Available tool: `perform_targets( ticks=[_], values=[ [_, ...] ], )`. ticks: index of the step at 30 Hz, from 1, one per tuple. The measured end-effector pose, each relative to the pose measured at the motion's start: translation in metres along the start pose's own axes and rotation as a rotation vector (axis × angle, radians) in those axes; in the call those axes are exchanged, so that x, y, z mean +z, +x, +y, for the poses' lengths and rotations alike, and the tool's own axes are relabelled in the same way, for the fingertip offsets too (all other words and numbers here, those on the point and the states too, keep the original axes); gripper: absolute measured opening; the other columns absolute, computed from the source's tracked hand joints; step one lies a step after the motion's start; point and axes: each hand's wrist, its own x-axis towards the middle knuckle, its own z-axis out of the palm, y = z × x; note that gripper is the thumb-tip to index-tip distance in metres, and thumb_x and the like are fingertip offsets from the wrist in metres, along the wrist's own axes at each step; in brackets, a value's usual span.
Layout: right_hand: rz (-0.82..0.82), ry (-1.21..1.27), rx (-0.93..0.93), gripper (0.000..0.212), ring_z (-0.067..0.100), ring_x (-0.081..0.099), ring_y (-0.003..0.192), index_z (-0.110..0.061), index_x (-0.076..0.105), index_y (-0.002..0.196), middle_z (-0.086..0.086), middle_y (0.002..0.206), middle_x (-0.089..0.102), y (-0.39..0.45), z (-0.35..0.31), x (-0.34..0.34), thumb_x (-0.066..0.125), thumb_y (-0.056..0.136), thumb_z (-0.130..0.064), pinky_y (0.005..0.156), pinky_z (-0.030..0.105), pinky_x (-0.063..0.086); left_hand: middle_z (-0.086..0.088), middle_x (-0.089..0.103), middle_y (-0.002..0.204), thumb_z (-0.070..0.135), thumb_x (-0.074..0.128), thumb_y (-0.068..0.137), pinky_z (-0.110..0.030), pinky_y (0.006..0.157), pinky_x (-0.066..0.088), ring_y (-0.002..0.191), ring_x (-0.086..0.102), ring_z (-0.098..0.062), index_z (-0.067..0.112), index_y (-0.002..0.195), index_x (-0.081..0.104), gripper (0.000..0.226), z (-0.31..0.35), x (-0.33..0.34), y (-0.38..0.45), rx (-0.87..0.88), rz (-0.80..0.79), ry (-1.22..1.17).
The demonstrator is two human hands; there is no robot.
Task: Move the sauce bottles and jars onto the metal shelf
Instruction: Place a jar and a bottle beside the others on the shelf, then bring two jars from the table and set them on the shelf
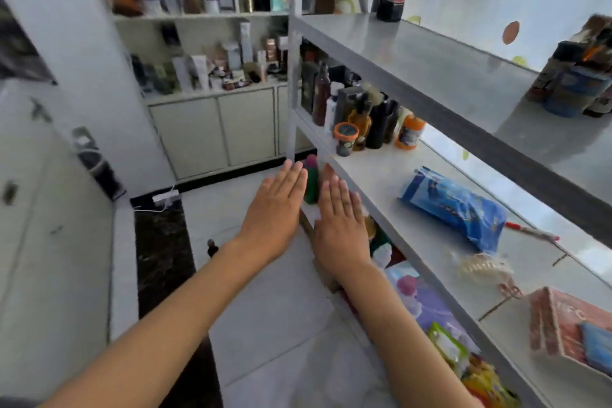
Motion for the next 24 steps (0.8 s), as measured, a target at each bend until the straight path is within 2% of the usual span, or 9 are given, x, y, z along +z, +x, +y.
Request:
perform_targets(
  ticks=[6, 14, 21, 24],
  values=[
    [-0.015, 0.082, -0.303, 0.068, 0.025, -0.017, 0.151, -0.004, -0.01, 0.154, 0.015, 0.163, -0.014, -0.022, -0.12, 0.029, 0.03, 0.103, -0.023, 0.122, 0.042, -0.012, -0.007, -0.014, 0.161, 0.009, 0.039, 0.096, -0.039, 0.122, 0.0, 0.148, -0.016, -0.021, 0.01, 0.152, -0.01, 0.074, -0.084, -0.011, -0.107, -0.272, -0.028, 0.024],
    [-0.095, 0.14, -0.642, 0.066, 0.021, -0.013, 0.152, -0.007, -0.003, 0.156, 0.011, 0.165, -0.009, -0.105, -0.307, 0.059, 0.032, 0.103, -0.021, 0.123, 0.04, -0.01, -0.003, -0.012, 0.162, 0.012, 0.04, 0.098, -0.037, 0.122, -0.002, 0.147, -0.016, -0.016, 0.013, 0.153, -0.006, 0.072, -0.167, -0.03, -0.314, -0.677, 0.037, -0.027],
    [-0.176, 0.195, -0.829, 0.065, 0.02, -0.009, 0.152, -0.006, 0.003, 0.156, 0.011, 0.165, -0.004, -0.207, -0.435, 0.088, 0.034, 0.1, -0.019, 0.123, 0.037, -0.01, -0.006, -0.013, 0.162, 0.015, 0.048, 0.094, -0.037, 0.122, 0.0, 0.148, -0.014, -0.018, 0.011, 0.153, -0.007, 0.081, -0.203, -0.03, -0.485, -0.936, 0.002, -0.069],
    [-0.232, 0.195, -0.894, 0.067, 0.019, -0.01, 0.152, -0.008, 0.002, 0.157, 0.009, 0.165, -0.005, -0.243, -0.48, 0.101, 0.036, 0.1, -0.018, 0.124, 0.039, -0.007, -0.006, -0.009, 0.162, 0.011, 0.043, 0.095, -0.037, 0.122, 0.002, 0.148, -0.012, -0.019, 0.011, 0.153, -0.004, 0.075, -0.217, -0.034, -0.543, -1.012, 0.04, -0.092]
  ],
)
